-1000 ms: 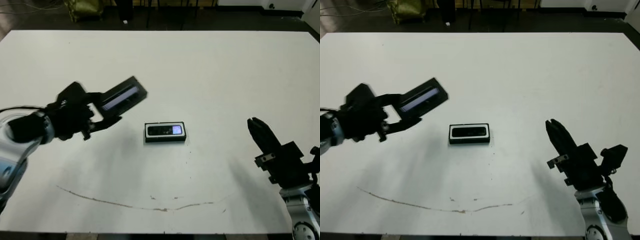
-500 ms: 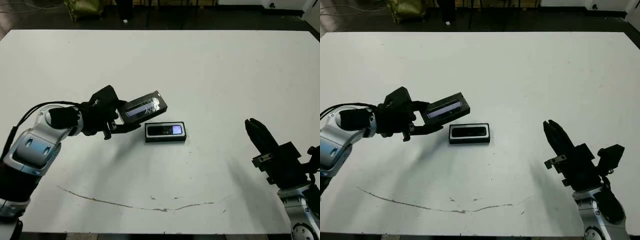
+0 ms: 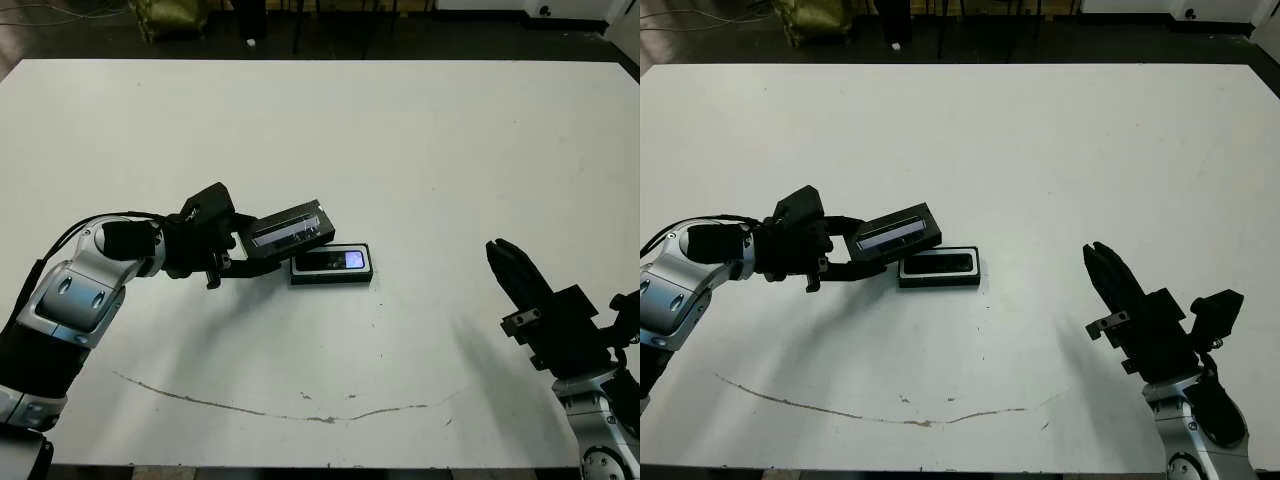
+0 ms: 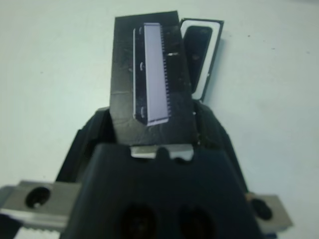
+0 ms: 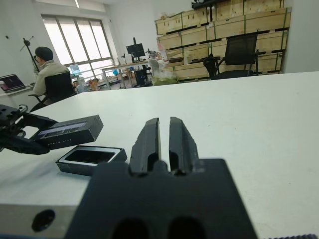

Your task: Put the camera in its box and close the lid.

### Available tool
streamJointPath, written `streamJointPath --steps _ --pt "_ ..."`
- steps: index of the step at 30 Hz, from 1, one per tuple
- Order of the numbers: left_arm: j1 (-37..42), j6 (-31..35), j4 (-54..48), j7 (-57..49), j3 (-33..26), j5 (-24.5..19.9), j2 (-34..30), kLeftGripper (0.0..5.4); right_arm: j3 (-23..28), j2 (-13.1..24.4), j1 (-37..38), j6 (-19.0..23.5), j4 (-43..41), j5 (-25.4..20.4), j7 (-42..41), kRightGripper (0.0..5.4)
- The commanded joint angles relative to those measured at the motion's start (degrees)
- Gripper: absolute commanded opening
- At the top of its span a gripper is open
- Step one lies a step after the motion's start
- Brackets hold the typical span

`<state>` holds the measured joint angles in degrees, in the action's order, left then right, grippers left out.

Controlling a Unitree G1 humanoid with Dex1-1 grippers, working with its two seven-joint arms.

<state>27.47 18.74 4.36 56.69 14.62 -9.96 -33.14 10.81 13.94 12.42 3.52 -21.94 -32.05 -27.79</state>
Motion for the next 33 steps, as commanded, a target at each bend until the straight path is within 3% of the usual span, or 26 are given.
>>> streamJointPath --steps 1,14,16,21,27,33 --pt "1.03 -1.37 3.65 1.19 -0.74 -0.16 0.90 2.33 -0.07 0.42 0.30 1.23 0.85 0.06 -0.02 0.00" --pt "5.51 -10.69 15.42 6.71 -3.87 -2.73 6.39 2.33 -0.32 0.00 -0.55 0.77 2.49 0.80 -0.45 0.00" --pt "6.07 -10.06 15.55 7.83 -3.73 -2.83 6.48 2.33 -0.47 0.06 0.30 0.98 -0.41 2.19 1.22 0.00" --pt "6.81 -8.06 15.24 10.80 -3.37 -3.43 6.28 2.33 -1.12 0.34 2.59 5.96 -9.16 2.65 6.77 0.00" --pt "7.29 -6.05 14.95 14.37 -3.18 -4.07 5.87 2.33 -1.05 0.16 3.07 5.99 -9.83 3.94 8.21 0.00" --pt "5.63 -4.07 10.20 13.69 -2.44 -3.11 5.51 2.33 -1.14 1.00 3.37 9.27 -12.99 4.07 9.80 0.00"
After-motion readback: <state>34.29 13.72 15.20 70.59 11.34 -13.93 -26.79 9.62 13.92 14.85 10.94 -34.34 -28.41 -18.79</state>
